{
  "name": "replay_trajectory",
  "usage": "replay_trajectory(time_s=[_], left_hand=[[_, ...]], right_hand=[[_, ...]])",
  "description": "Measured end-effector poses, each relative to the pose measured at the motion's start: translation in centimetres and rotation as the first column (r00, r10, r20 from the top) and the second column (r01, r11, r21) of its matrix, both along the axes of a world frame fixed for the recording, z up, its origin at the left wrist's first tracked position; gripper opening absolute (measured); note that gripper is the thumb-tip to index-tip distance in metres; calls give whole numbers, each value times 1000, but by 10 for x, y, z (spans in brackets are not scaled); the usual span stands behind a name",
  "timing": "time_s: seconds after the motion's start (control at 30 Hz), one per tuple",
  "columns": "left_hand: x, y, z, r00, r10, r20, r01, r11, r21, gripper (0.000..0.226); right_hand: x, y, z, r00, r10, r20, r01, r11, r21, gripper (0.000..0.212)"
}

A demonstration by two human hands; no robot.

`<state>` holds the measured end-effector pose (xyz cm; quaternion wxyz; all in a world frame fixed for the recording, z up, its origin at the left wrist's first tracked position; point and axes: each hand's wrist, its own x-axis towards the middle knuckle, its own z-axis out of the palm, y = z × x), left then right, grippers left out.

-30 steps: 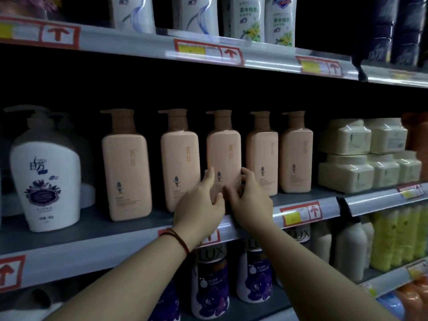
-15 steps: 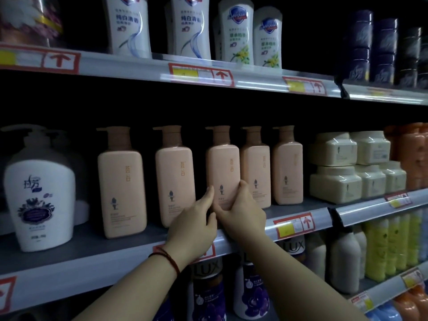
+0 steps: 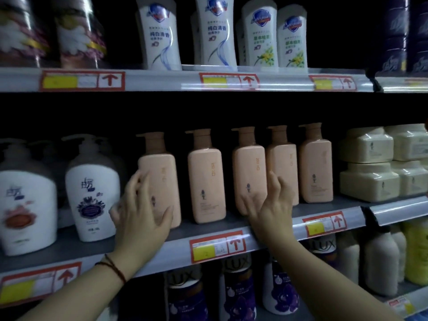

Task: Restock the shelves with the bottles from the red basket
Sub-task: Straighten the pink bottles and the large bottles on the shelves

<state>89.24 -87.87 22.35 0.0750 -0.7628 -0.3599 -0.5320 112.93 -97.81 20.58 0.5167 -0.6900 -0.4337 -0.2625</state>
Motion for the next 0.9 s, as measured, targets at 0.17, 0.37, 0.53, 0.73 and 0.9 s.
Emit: replay_trajectory(time_s=[0.17, 0.37, 0.53, 0.73, 0.9], left_hand=[[6, 13, 4, 984, -41, 172, 83, 966, -246, 104], [2, 32, 8, 969, -147, 200, 222, 873, -435, 104], [0, 33, 7, 964, -168, 205, 241, 877, -415, 106], [1, 30, 3, 975, -178, 130, 215, 902, -375, 106], [2, 17, 1, 996, -73, 52, 85, 961, -264, 118]], right_hand=[[-23, -3, 12, 965, -20, 260, 45, 995, -88, 71], [-89, 31, 23, 994, 64, 89, -46, 981, -187, 98], [-93, 44, 14, 992, 42, -121, -69, 969, -237, 106], [-92, 50, 8, 993, -68, -93, 44, 970, -238, 99], [-93, 48, 5, 996, -92, -10, 89, 978, -188, 97]])
